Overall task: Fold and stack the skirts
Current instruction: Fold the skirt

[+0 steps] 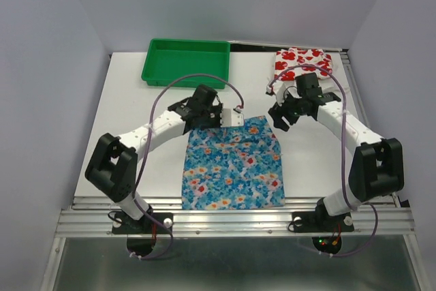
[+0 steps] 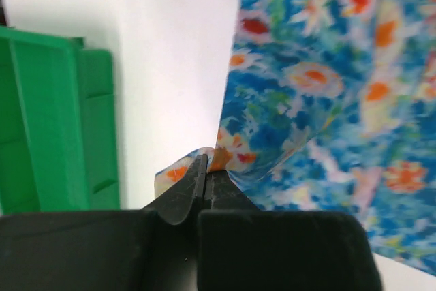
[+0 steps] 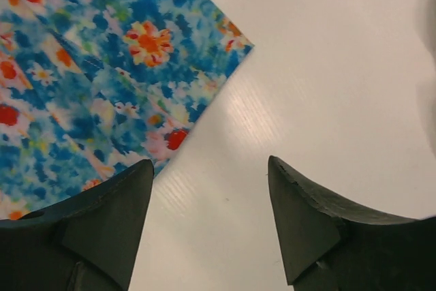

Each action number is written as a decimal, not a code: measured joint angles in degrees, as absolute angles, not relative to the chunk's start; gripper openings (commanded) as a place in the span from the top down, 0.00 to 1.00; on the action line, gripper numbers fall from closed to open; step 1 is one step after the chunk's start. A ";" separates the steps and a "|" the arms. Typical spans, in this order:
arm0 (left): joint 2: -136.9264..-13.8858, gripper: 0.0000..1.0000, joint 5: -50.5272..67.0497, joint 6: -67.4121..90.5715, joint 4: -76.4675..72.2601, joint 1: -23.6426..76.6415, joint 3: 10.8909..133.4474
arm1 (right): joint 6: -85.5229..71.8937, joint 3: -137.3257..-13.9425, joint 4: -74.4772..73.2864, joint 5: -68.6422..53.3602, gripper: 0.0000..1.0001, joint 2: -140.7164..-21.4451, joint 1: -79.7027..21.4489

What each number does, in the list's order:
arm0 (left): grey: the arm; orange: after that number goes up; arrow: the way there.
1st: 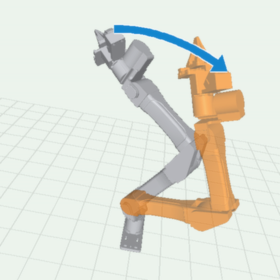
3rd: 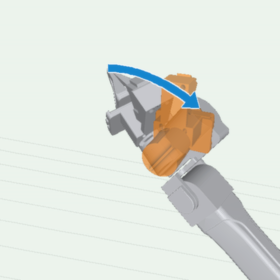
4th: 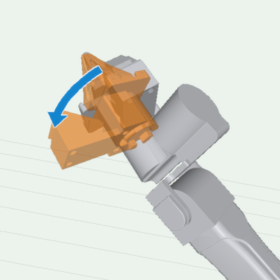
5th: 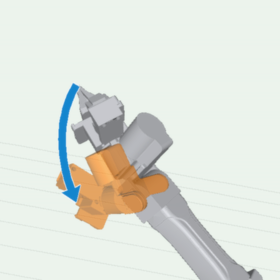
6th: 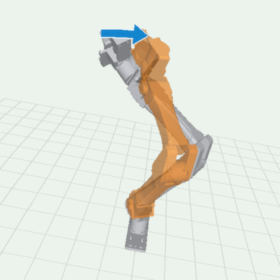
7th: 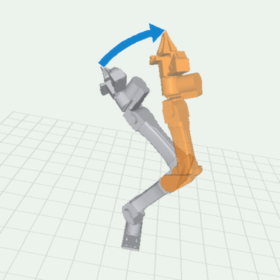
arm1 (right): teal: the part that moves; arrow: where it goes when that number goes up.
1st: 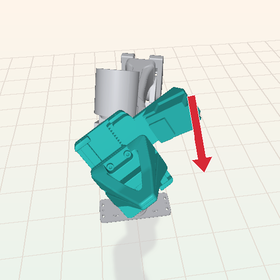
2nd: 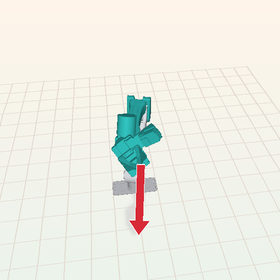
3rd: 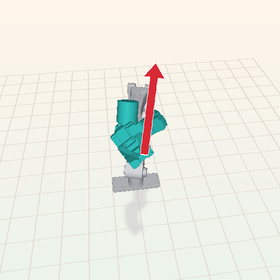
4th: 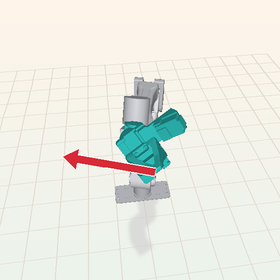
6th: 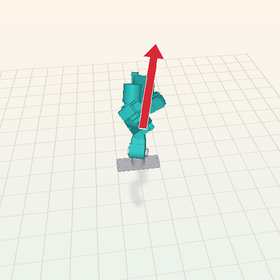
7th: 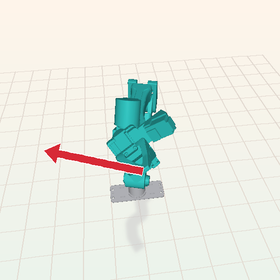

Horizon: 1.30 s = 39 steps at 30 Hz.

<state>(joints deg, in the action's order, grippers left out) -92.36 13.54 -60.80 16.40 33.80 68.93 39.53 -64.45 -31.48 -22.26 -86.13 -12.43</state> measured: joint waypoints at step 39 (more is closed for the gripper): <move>-84.18 1.00 6.81 -49.67 12.49 41.69 46.78 | 40.86 -83.33 -34.33 -34.39 0.95 -116.84 -16.01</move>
<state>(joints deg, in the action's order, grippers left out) -84.18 6.81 -49.67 12.49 41.69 46.78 40.86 -83.33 -34.33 -34.39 -116.84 -16.01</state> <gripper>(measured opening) 0.033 0.351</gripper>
